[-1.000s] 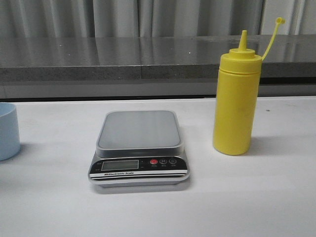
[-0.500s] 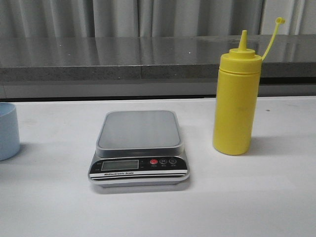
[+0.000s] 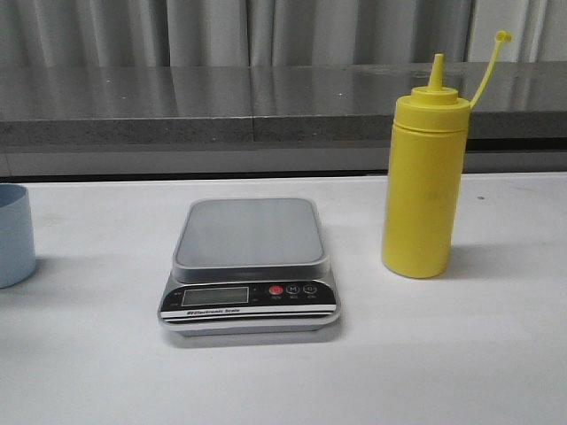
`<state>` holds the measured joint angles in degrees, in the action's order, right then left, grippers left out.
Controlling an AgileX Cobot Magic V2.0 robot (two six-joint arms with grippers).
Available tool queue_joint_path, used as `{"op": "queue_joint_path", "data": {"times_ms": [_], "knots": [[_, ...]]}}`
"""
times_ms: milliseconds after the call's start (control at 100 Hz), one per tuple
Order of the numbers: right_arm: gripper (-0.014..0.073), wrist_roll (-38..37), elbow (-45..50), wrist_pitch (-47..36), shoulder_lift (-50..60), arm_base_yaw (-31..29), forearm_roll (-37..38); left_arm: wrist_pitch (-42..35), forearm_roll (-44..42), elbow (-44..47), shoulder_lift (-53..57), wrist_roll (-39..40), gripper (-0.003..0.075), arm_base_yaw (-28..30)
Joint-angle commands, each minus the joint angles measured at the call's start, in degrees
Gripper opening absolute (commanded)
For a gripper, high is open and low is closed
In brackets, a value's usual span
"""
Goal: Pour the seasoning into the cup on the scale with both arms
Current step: 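Lower the left gripper over the light blue cup and grasp it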
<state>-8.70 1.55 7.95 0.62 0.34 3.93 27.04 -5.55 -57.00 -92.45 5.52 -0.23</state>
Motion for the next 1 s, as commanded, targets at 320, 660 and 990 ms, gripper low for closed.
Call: {"op": "queue_joint_path", "data": {"times_ms": [320,660,990], "knots": [[-0.0066,0.6,-1.2,-4.6,1.1,-0.4,0.3,-5.0,0.8,-1.9,-2.3,0.3,0.0579,-0.3],[-0.0066,0.6,-1.2,-4.6,1.1,-0.4,0.3,-4.9,4.0,-1.9,-2.3,0.3,0.0114,-0.3],[-0.0066,0.6,-1.2,-4.6,1.1,-0.4,0.3,-1.2,5.5,-3.9,-2.2,0.3,-0.0020,-0.3]]}}
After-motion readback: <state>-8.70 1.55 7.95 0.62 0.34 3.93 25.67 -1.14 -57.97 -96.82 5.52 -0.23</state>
